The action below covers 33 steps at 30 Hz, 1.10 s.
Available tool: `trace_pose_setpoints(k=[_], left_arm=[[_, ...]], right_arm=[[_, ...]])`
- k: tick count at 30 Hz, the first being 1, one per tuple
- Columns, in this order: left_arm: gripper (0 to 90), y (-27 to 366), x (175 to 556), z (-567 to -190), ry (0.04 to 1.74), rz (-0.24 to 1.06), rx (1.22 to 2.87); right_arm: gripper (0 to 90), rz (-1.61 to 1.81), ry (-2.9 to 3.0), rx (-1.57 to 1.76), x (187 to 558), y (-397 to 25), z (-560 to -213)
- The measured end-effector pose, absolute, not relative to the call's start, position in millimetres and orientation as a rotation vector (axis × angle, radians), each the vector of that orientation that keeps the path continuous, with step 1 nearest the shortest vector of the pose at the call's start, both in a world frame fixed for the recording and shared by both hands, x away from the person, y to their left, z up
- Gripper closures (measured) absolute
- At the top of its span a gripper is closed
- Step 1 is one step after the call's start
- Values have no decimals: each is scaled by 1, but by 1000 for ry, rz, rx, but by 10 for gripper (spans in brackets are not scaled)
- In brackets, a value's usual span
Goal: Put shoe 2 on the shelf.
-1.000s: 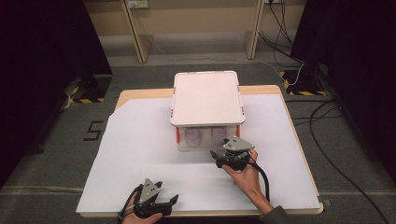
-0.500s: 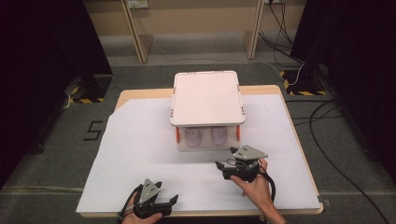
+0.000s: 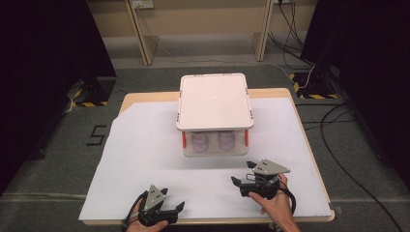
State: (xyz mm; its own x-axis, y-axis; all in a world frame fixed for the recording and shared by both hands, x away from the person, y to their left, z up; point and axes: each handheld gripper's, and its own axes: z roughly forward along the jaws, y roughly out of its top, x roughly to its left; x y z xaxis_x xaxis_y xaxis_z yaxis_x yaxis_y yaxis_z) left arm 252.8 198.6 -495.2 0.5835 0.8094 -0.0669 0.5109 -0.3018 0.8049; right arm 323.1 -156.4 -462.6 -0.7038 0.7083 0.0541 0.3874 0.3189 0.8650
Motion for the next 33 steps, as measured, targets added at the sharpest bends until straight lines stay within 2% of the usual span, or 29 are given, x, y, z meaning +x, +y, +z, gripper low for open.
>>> trace_pose_setpoints(k=[33], left_arm=[[210, 198, 253, -496, 1046, 443, 1980]], right_arm=[[160, 1284, 2340, 1042, 272, -197, -479]])
